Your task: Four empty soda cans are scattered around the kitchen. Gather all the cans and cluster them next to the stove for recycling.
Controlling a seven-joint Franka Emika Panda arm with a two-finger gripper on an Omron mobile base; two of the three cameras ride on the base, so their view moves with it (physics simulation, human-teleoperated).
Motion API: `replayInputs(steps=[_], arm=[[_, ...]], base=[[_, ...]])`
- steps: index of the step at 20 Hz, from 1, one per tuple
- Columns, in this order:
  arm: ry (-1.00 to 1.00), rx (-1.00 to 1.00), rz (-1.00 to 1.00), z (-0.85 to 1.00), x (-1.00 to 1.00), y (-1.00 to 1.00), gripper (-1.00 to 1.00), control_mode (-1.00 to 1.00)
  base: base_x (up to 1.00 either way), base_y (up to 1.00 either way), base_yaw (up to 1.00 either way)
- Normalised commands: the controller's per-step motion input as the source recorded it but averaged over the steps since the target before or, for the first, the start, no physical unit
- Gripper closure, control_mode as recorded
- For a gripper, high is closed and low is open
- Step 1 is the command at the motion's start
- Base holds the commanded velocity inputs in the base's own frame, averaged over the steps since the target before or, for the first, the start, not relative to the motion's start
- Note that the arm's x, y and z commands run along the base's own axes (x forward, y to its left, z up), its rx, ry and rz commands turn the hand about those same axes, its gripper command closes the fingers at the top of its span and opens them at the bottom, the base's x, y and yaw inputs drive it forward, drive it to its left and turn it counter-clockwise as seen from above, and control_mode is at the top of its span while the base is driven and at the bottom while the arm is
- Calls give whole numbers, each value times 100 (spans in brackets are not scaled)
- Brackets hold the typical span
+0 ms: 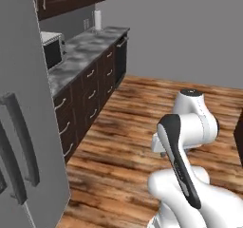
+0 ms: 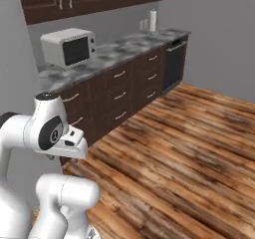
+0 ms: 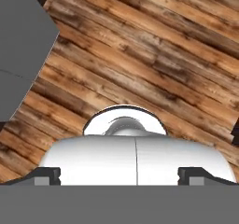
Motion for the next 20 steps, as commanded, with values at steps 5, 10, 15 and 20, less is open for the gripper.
replayInputs(steps=[5,10,15,20], arm=[[0,0,0,0,0,0,-100,100],[0,0,0,0,0,0,-100,100],[0,0,0,0,0,0,-100,100],[0,0,0,0,0,0,-100,100]], base=[[97,-7,-46],[100,0,-34],[100,35,-27],[100,65,-24]])
